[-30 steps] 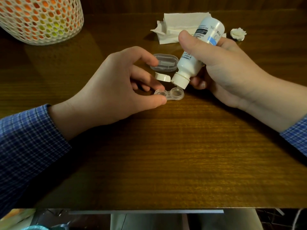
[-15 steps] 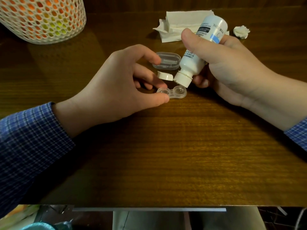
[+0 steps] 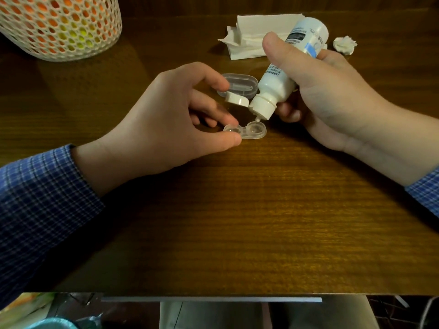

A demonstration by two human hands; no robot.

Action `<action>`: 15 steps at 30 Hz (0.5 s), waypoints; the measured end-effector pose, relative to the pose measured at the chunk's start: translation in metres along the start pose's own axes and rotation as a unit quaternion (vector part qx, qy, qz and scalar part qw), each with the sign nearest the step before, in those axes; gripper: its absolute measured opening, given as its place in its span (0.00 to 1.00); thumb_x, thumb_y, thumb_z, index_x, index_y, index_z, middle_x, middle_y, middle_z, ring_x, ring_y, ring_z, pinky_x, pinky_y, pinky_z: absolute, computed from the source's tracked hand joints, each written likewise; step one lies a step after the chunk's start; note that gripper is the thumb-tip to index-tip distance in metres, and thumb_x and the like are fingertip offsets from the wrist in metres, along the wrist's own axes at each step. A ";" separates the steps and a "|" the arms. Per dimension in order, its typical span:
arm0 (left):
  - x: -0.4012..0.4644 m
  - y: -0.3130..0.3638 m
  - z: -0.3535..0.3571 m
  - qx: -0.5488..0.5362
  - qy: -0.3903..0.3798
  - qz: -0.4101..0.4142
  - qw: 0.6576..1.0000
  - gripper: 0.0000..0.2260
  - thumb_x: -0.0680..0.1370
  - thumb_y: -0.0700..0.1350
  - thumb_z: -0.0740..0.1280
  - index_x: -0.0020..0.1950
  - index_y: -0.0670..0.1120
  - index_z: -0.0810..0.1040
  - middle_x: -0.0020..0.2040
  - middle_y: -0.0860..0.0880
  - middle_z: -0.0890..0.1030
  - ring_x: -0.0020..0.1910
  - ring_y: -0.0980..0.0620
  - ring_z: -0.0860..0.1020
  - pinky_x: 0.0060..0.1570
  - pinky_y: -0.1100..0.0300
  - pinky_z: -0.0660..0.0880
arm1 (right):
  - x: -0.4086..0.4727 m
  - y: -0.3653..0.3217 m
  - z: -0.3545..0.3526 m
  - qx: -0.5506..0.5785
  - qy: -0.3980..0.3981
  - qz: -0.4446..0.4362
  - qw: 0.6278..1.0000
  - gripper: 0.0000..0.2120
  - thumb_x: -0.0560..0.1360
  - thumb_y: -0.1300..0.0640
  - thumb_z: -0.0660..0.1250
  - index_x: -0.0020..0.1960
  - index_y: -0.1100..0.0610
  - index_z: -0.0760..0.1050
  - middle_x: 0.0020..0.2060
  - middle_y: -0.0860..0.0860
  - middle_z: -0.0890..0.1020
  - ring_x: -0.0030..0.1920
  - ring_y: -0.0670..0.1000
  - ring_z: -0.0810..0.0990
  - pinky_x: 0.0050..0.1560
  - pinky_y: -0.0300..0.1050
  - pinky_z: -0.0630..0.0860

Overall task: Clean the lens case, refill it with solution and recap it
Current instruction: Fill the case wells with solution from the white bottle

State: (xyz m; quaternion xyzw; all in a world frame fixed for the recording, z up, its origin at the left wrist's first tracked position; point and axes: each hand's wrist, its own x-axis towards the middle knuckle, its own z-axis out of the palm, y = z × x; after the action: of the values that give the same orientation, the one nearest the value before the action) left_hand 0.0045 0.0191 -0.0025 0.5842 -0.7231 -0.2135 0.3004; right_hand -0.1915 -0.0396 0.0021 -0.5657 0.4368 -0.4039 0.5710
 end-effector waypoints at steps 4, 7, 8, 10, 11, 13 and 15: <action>-0.001 0.000 0.000 -0.002 0.000 0.001 1.000 0.32 0.65 0.59 0.77 0.66 0.53 0.75 0.45 0.67 0.86 0.46 0.70 0.83 0.46 0.76 0.76 | 0.001 0.001 0.001 -0.001 0.002 -0.002 1.000 0.15 0.77 0.41 0.72 0.49 0.51 0.75 0.31 0.45 0.82 0.27 0.44 0.76 0.24 0.35 0.69; -0.001 -0.001 0.000 -0.002 -0.001 0.003 1.000 0.32 0.65 0.60 0.77 0.66 0.53 0.75 0.45 0.66 0.86 0.45 0.70 0.83 0.47 0.75 0.77 | 0.001 0.000 0.001 0.001 0.005 0.000 1.000 0.14 0.77 0.41 0.72 0.48 0.51 0.75 0.31 0.45 0.82 0.26 0.44 0.76 0.24 0.36 0.69; -0.001 -0.001 0.000 -0.002 -0.001 0.003 1.000 0.32 0.65 0.60 0.77 0.66 0.53 0.75 0.45 0.66 0.86 0.45 0.69 0.83 0.47 0.75 0.77 | 0.001 0.000 0.001 -0.001 0.004 0.000 1.000 0.14 0.77 0.41 0.71 0.47 0.51 0.75 0.30 0.45 0.82 0.26 0.44 0.76 0.24 0.36 0.69; -0.001 -0.001 0.000 -0.002 -0.002 0.005 1.000 0.31 0.65 0.60 0.77 0.66 0.52 0.76 0.45 0.66 0.86 0.45 0.69 0.83 0.47 0.73 0.78 | 0.001 0.000 0.001 -0.002 0.002 0.000 1.000 0.14 0.77 0.41 0.71 0.47 0.51 0.74 0.30 0.45 0.82 0.26 0.45 0.76 0.24 0.36 0.70; -0.001 -0.001 0.000 -0.002 -0.002 0.005 1.000 0.31 0.65 0.60 0.76 0.66 0.52 0.76 0.46 0.66 0.86 0.45 0.69 0.83 0.47 0.73 0.78 | 0.001 0.000 0.001 -0.001 0.003 0.001 1.000 0.14 0.77 0.41 0.71 0.47 0.51 0.74 0.30 0.45 0.82 0.26 0.44 0.76 0.24 0.36 0.70; 0.000 -0.001 0.000 -0.002 -0.003 0.006 1.000 0.31 0.65 0.60 0.76 0.66 0.53 0.75 0.46 0.67 0.86 0.45 0.69 0.83 0.48 0.73 0.78 | 0.001 0.000 0.001 0.001 0.004 0.004 1.000 0.14 0.77 0.42 0.71 0.48 0.51 0.74 0.30 0.45 0.82 0.26 0.44 0.76 0.24 0.36 0.70; 0.000 -0.001 0.000 -0.002 -0.002 0.007 1.000 0.31 0.65 0.60 0.76 0.66 0.53 0.75 0.46 0.68 0.86 0.45 0.69 0.83 0.48 0.74 0.77 | 0.001 0.000 0.002 0.001 0.003 0.006 1.000 0.14 0.77 0.42 0.71 0.47 0.51 0.74 0.30 0.45 0.82 0.26 0.44 0.76 0.24 0.36 0.70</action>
State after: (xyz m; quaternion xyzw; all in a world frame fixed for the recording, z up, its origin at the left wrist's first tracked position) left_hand 0.0054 0.0190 -0.0030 0.5781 -0.7273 -0.2146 0.3015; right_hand -0.1898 -0.0400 0.0021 -0.5613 0.4411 -0.4027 0.5729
